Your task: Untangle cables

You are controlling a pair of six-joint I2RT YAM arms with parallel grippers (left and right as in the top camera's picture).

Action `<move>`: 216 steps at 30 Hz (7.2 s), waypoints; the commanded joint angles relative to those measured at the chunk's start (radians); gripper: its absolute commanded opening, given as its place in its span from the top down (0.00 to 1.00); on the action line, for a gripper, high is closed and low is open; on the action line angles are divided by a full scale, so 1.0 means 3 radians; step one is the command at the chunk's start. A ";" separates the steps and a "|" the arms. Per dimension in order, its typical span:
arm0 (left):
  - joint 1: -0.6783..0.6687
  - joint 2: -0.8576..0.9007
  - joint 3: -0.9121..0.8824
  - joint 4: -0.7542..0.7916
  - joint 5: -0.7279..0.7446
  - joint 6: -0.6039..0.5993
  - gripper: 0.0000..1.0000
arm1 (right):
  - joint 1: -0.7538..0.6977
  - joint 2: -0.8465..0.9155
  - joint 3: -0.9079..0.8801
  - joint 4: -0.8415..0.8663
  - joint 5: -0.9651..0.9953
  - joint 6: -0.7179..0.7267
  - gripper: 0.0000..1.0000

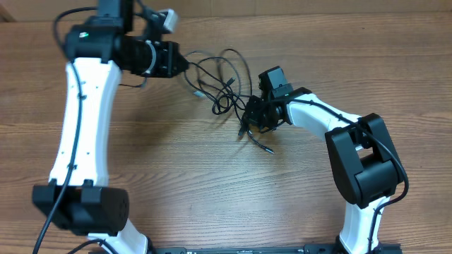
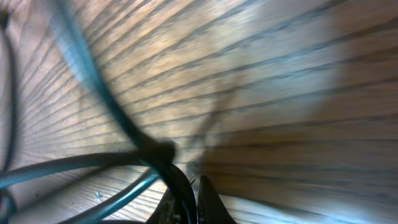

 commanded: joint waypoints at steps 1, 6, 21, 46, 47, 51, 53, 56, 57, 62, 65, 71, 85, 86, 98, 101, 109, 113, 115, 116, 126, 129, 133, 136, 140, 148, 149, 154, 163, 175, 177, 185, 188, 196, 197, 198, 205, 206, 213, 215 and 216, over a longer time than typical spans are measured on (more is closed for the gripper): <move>0.0223 -0.0217 0.0131 0.0065 0.0340 -0.0277 0.96 | -0.0187 0.0084 -0.0028 -0.0098 0.0134 0.0037 0.96; 0.0497 -0.0243 0.0131 0.0189 0.1247 -0.0263 0.96 | -0.0347 0.0084 -0.0028 -0.0244 0.0053 0.0038 0.96; 0.0464 -0.0237 0.0126 0.0126 0.0734 -0.0200 0.95 | -0.0637 0.0084 -0.0028 -0.0573 -0.0193 -0.0167 0.96; -0.0963 0.0773 0.0100 -0.0160 -0.0913 0.0258 0.50 | -0.0637 0.0084 -0.0028 -0.0581 -0.0165 -0.0177 0.85; -0.0971 0.0834 0.0100 -0.0169 -0.0832 0.0334 0.50 | -0.0637 0.0084 -0.0028 -0.0580 -0.0165 -0.0178 0.85; -0.1005 0.1076 0.0100 -0.0226 -0.0642 0.0535 0.51 | -0.0637 0.0084 -0.0028 -0.0581 -0.0164 -0.0178 0.84; -0.1008 0.1172 0.0100 -0.0267 -0.0556 0.0628 0.51 | -0.0637 0.0084 -0.0028 -0.0581 -0.0159 -0.0178 0.84; -0.1012 0.1283 0.0100 -0.0308 -0.0404 0.0739 0.51 | -0.0637 0.0084 -0.0028 -0.0581 -0.0155 -0.0178 0.84; -0.1011 0.1311 0.0100 -0.0309 -0.0401 0.0739 0.51 | -0.0637 0.0084 -0.0028 -0.0581 -0.0155 -0.0177 0.84; -0.1013 0.1380 0.0100 -0.0287 -0.0429 0.0736 0.48 | -0.0637 0.0084 -0.0028 -0.0580 -0.0155 -0.0177 0.84; -0.1013 0.1382 0.0098 -0.0245 -0.0429 0.0735 0.44 | -0.0637 0.0084 -0.0028 -0.0580 -0.0155 -0.0177 0.84; -0.1016 0.1387 0.0078 -0.0187 -0.0426 0.0703 0.54 | -0.0637 0.0085 -0.0028 -0.0580 -0.0155 -0.0177 0.83; -0.1034 0.1387 -0.0031 0.0003 -0.0650 0.0468 0.60 | -0.0637 0.0084 -0.0028 -0.0580 -0.0155 -0.0177 0.82; -0.1035 0.1387 -0.0031 0.0011 -0.0650 0.0436 0.59 | -0.0637 0.0084 -0.0028 -0.0580 -0.0155 -0.0177 0.82; -0.1036 0.1387 -0.0031 0.0086 -0.0680 0.0370 0.67 | -0.0637 0.0084 -0.0028 -0.0581 -0.0155 -0.0177 0.80; -0.1036 0.1387 -0.0031 0.0089 -0.0690 0.0354 0.68 | -0.0637 0.0084 -0.0028 -0.0581 -0.0155 -0.0177 0.80; -0.1036 0.1387 -0.0031 0.0102 -0.0693 0.0347 0.67 | -0.0637 0.0084 -0.0028 -0.0581 -0.0155 -0.0177 0.80; -0.1036 0.1389 -0.0031 0.0103 -0.0696 0.0336 0.67 | -0.0637 0.0084 -0.0028 -0.0582 -0.0155 -0.0177 0.80; -0.1036 0.1389 -0.0032 0.0104 -0.0763 0.0262 0.68 | -0.0637 0.0084 -0.0028 -0.0582 -0.0155 -0.0177 0.80; -0.1036 0.1389 -0.0033 0.0103 -0.0824 0.0212 0.68 | -0.0637 0.0084 -0.0028 -0.0581 -0.0155 -0.0177 0.80; -0.1035 0.1389 -0.0268 0.0327 -0.0866 0.0172 0.70 | -0.0637 0.0084 -0.0028 -0.0581 -0.0155 -0.0177 0.79; -0.1035 0.1389 -0.0343 0.0406 -0.0866 0.0160 0.82 | -0.0637 0.0084 -0.0028 -0.0581 -0.0155 -0.0177 0.79; -0.1035 0.1389 -0.0348 0.0454 -0.0866 0.0061 0.96 | -0.0637 0.0085 -0.0028 -0.0580 -0.0155 -0.0177 0.79; -0.1035 0.1378 -0.0337 0.0448 -0.0778 0.0061 0.96 | -0.0637 0.0084 -0.0028 -0.0599 -0.0169 -0.0178 0.79; -0.1008 0.1307 -0.0310 0.0429 -0.0772 0.0064 0.96 | -0.0662 0.0084 -0.0027 -0.0696 -0.0435 -0.0411 0.74; -0.0954 0.1003 -0.0305 0.0435 -0.0769 0.0062 0.96 | -0.0813 -0.0085 -0.0008 -0.0825 -0.1068 -0.1030 0.46; -0.0954 0.0975 -0.0305 0.0434 -0.0769 0.0062 0.96 | -0.0818 -0.0126 -0.0006 -0.0841 -0.1124 -0.1114 0.45; -0.0954 0.0928 -0.0305 0.0422 -0.0768 0.0062 0.96 | -0.0821 -0.0310 -0.0006 -0.0923 -0.1214 -0.1291 0.44; -0.0960 0.0824 -0.0305 0.0409 -0.0009 0.0493 0.96 | -0.0898 -0.0373 -0.0006 -0.1306 -0.0156 -0.0596 0.00; -0.0958 0.0373 -0.0305 0.0423 -0.0607 0.0390 0.96 | -0.0905 -0.0607 0.0319 -0.1759 -0.0183 -0.0790 0.03; -0.0958 0.0348 -0.0305 0.0422 -0.0921 0.0217 0.96 | -0.0905 -0.0673 0.0404 -0.1956 0.0168 -0.0622 0.00; -0.0978 0.0350 -0.0306 0.0412 -0.1091 -0.0066 0.96 | -0.0898 -0.0746 0.0478 -0.1919 -0.0248 -0.0875 0.00; -0.0984 0.0350 -0.0306 0.0408 -0.1090 -0.0074 0.96 | -0.0872 -0.0745 0.0478 -0.1708 -0.0926 -0.1151 0.00; -0.0984 0.0350 -0.0308 0.0409 -0.1091 -0.0117 0.96 | -0.0621 -0.0720 0.0474 -0.1453 -0.1040 -0.1161 0.06; -0.0984 0.0350 -0.0308 0.0409 -0.1091 -0.0117 0.96 | -0.0584 -0.0710 0.0473 -0.1424 -0.1025 -0.1156 0.08; -0.0984 0.0350 -0.0308 0.0409 -0.1091 -0.0117 0.96 | -0.0544 -0.0699 0.0472 -0.1400 -0.0970 -0.1101 0.11; -0.0982 0.0350 -0.0308 0.0409 -0.1094 -0.0116 0.96 | -0.0207 -0.0662 0.0470 -0.1233 -0.0490 -0.0862 0.31; -0.0982 0.0350 -0.0308 0.0409 -0.1094 -0.0116 0.96 | -0.0158 -0.0662 0.0472 -0.1191 -0.0458 -0.0861 0.31; -0.0982 0.0350 -0.0308 0.0409 -0.1096 -0.0116 0.96 | 0.0134 -0.0662 0.0470 -0.0989 -0.0107 -0.0846 0.23; -0.0982 0.0350 -0.0308 0.0408 -0.1096 -0.0116 0.96 | 0.0174 -0.0662 0.0470 -0.0974 0.0006 -0.0847 0.21; -0.0982 0.0350 -0.0308 0.0409 -0.1096 -0.0116 0.96 | 0.0189 -0.0662 0.0467 -0.0959 0.0043 -0.0847 0.20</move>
